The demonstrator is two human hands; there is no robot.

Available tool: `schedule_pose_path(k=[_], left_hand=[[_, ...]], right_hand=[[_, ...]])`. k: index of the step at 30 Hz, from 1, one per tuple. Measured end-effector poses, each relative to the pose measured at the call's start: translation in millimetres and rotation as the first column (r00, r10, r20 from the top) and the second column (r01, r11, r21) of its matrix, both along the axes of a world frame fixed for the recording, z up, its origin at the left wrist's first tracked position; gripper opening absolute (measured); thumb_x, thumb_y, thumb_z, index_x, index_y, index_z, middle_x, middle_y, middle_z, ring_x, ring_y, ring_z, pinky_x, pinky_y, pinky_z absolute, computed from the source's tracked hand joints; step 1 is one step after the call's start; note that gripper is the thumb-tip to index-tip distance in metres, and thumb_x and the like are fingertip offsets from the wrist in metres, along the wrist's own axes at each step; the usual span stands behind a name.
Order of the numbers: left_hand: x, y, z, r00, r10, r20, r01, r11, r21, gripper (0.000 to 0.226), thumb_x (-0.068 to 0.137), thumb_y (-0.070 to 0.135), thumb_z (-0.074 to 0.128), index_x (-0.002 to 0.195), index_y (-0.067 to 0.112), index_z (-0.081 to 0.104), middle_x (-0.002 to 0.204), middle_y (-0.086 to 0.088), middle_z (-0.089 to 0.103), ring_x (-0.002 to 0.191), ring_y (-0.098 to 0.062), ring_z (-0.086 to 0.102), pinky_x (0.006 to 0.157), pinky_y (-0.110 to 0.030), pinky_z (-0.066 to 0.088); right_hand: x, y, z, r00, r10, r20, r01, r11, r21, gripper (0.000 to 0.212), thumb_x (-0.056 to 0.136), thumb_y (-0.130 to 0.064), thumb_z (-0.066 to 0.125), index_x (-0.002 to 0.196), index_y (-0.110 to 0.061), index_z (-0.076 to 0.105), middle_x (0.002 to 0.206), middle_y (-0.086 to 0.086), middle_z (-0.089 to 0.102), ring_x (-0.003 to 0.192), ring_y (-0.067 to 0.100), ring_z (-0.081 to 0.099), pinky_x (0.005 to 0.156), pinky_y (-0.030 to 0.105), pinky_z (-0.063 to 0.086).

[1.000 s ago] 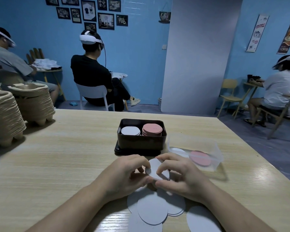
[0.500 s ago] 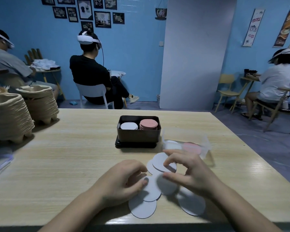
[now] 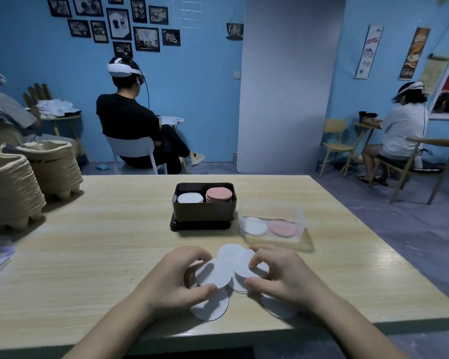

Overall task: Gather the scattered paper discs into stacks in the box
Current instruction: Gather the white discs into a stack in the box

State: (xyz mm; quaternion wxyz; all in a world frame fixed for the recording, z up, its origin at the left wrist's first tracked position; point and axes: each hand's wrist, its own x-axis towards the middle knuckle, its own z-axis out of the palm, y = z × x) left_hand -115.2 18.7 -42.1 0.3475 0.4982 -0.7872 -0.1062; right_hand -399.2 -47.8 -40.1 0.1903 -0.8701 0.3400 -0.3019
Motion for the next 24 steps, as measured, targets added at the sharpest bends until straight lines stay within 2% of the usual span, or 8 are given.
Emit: schedule_pose_path(k=[3, 5, 8, 11, 14, 18, 21, 24], left_hand=[[0, 1, 0, 0.997, 0.017, -0.07, -0.019, 1.0, -0.022, 0.038, 0.08, 0.042, 0.081, 0.113, 0.029, 0.066, 0.108, 0.019, 0.066, 0.104, -0.005, 0.064, 0.084, -0.033, 0.056], [-2, 1, 0, 0.999, 0.016, -0.048, -0.019, 0.998, -0.056, 0.039, 0.082, 0.041, 0.081, 0.115, 0.028, 0.065, 0.109, 0.017, 0.065, 0.103, -0.007, 0.063, 0.083, -0.035, 0.056], [-1, 1, 0, 1.0, 0.027, -0.005, -0.028, 0.997, -0.07, 0.044, 0.082, 0.047, 0.079, 0.119, 0.028, 0.065, 0.111, 0.018, 0.066, 0.104, 0.0, 0.061, 0.089, -0.031, 0.053], [1, 1, -2, 0.999, 0.036, -0.006, -0.036, 0.998, -0.05, 0.05, 0.082, 0.056, 0.075, 0.123, 0.029, 0.064, 0.115, 0.02, 0.066, 0.106, 0.002, 0.061, 0.09, -0.029, 0.053], [1, 1, -3, 0.999, 0.034, -0.007, -0.035, 0.998, -0.05, 0.056, 0.081, 0.06, 0.073, 0.127, 0.028, 0.064, 0.118, 0.021, 0.066, 0.106, 0.004, 0.061, 0.09, -0.026, 0.054], [1, 0, -3, 0.999, 0.028, -0.016, -0.029, 0.998, -0.059, 0.052, 0.082, 0.055, 0.076, 0.124, 0.027, 0.065, 0.115, 0.02, 0.066, 0.105, 0.001, 0.062, 0.088, -0.027, 0.054], [1, 1, -3, 0.999, 0.014, -0.051, -0.017, 0.999, -0.051, 0.048, 0.081, 0.05, 0.079, 0.121, 0.027, 0.065, 0.112, 0.02, 0.066, 0.103, -0.001, 0.063, 0.083, -0.024, 0.054], [2, 1, -3, 0.988, 0.013, -0.157, -0.014, 1.0, -0.008, 0.047, 0.079, 0.044, 0.084, 0.118, 0.027, 0.065, 0.107, 0.022, 0.066, 0.101, -0.005, 0.064, 0.078, -0.018, 0.055]], right_hand=[[5, -1, 0, 0.999, 0.022, -0.047, -0.023, 1.0, -0.017, 0.028, 0.078, -0.049, 0.08, 0.089, -0.027, 0.066, 0.122, -0.009, 0.07, 0.129, 0.0, 0.055, 0.086, 0.015, 0.048], [12, 0, 1, 0.996, 0.04, -0.077, -0.042, 0.999, -0.021, 0.033, 0.077, -0.052, 0.08, 0.094, -0.028, 0.065, 0.133, -0.006, 0.067, 0.133, -0.001, 0.052, 0.093, 0.012, 0.043], [22, 4, 3, 0.997, 0.049, -0.063, -0.05, 0.999, -0.01, 0.046, 0.078, -0.058, 0.076, 0.112, -0.032, 0.061, 0.144, -0.009, 0.06, 0.13, -0.001, 0.053, 0.103, 0.02, 0.043], [32, 7, 2, 0.99, 0.127, -0.055, -0.129, 0.991, -0.03, 0.043, 0.086, -0.057, 0.072, 0.122, -0.041, 0.054, 0.146, -0.011, 0.056, 0.139, -0.005, 0.043, 0.11, 0.021, 0.039], [40, 8, -1, 0.985, 0.144, -0.096, -0.148, 0.989, -0.032, 0.03, 0.093, -0.052, 0.069, 0.118, -0.041, 0.056, 0.152, -0.009, 0.048, 0.143, 0.002, 0.039, 0.108, 0.023, 0.042], [44, 7, -3, 0.985, 0.146, -0.087, -0.15, 0.988, -0.041, 0.02, 0.096, -0.047, 0.067, 0.11, -0.037, 0.057, 0.152, -0.007, 0.048, 0.137, 0.005, 0.045, 0.096, 0.011, 0.039], [45, 6, -5, 0.986, 0.155, -0.055, -0.158, 0.986, -0.05, 0.018, 0.096, -0.048, 0.066, 0.107, -0.037, 0.059, 0.15, -0.006, 0.051, 0.139, 0.003, 0.045, 0.103, 0.012, 0.038], [43, 6, -5, 0.99, 0.139, 0.004, -0.139, 0.99, -0.038, 0.018, 0.096, -0.049, 0.066, 0.107, -0.036, 0.061, 0.149, -0.007, 0.053, 0.14, -0.001, 0.044, 0.109, 0.018, 0.039]])
